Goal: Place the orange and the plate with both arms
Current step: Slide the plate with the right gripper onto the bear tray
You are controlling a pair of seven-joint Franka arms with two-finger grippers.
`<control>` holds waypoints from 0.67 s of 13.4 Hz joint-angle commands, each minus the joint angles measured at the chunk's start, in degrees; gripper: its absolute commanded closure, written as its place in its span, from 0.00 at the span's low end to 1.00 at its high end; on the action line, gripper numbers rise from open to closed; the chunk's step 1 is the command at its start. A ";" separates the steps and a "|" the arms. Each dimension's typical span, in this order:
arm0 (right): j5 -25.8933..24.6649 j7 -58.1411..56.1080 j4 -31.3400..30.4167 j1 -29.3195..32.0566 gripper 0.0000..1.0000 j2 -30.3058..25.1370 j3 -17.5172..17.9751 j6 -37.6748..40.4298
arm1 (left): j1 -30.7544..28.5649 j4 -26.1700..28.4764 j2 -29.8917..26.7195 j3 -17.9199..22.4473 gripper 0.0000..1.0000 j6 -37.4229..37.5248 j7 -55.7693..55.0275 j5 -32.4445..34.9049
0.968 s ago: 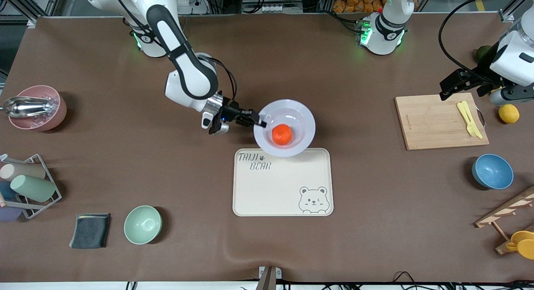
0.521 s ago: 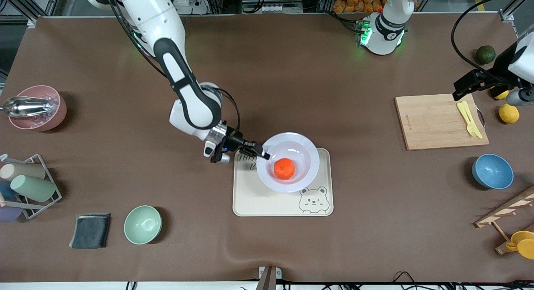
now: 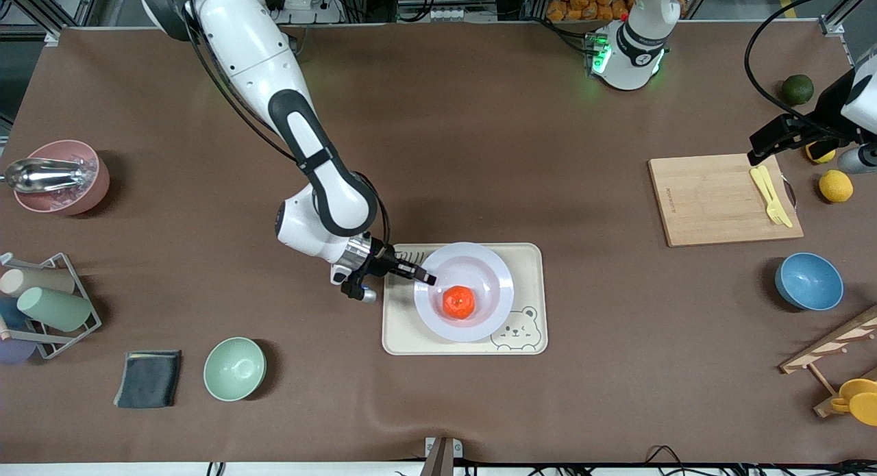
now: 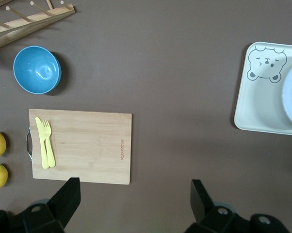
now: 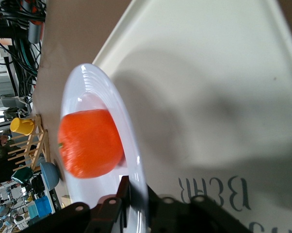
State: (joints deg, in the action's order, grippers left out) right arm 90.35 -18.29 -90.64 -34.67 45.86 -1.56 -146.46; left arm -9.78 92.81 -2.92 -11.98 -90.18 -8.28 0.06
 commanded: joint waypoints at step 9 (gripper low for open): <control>-3.42 -9.54 -1.19 3.64 0.00 -2.08 -0.20 -0.41 | -0.41 0.00 -2.27 -0.50 0.00 1.32 0.81 -0.85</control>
State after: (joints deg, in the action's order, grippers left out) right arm 89.31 -24.19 -90.12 -33.38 46.32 -2.26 -147.33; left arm -9.77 92.72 -3.92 -12.29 -89.90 -8.28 0.05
